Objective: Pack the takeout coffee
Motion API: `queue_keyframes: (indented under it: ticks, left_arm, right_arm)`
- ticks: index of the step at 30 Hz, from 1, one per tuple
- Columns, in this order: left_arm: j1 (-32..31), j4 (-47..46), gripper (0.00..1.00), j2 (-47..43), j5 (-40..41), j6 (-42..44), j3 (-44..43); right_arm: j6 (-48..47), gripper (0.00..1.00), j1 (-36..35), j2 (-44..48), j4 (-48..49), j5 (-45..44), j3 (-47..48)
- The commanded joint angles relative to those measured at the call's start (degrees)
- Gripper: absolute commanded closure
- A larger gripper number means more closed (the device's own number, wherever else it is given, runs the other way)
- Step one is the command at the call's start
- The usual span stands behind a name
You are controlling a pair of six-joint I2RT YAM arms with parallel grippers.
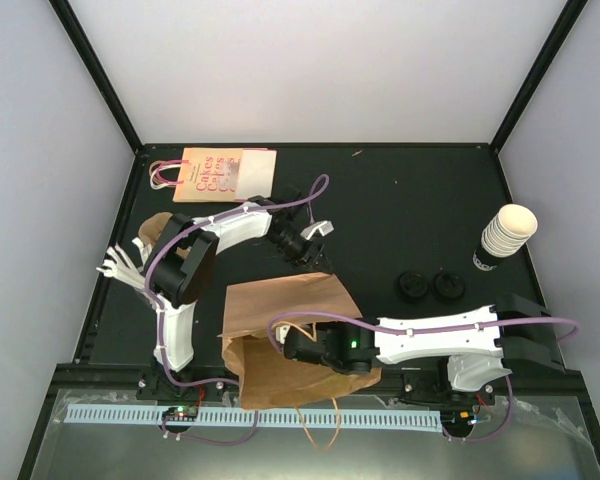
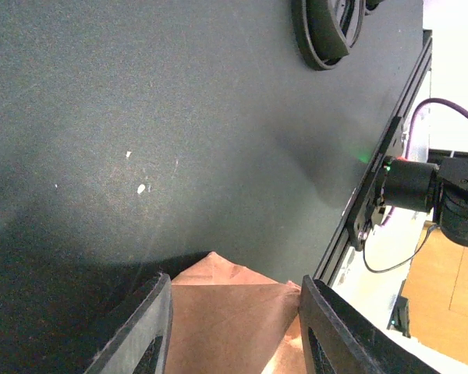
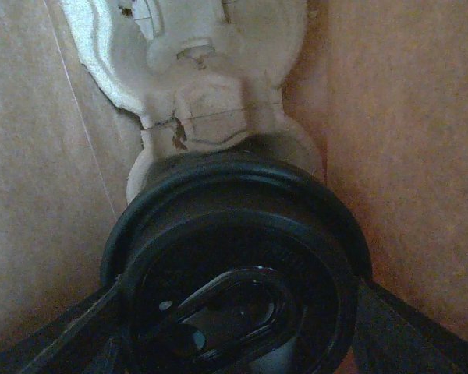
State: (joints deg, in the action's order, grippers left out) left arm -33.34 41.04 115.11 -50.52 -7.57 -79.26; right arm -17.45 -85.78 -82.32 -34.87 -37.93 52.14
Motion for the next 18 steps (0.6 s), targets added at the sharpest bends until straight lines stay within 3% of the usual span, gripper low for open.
queue_keyframes:
  ticks: [1, 11, 18]
  left_arm:
    - [-1.55, 5.29, 0.52, -0.39, 0.46, 0.86, -2.08]
    - [-1.89, 5.02, 0.52, -0.68, 0.60, 0.41, -1.96]
    - [-2.31, 4.81, 0.52, -0.48, 0.49, 0.08, -2.18]
  right_arm:
    - [3.20, 0.41, 0.72, -1.12, -6.50, 8.63, -3.58]
    - [3.59, 0.40, 0.18, 0.13, -7.52, 9.41, -4.18]
    - [3.24, 0.39, -0.37, -4.74, -8.15, 7.56, -3.41]
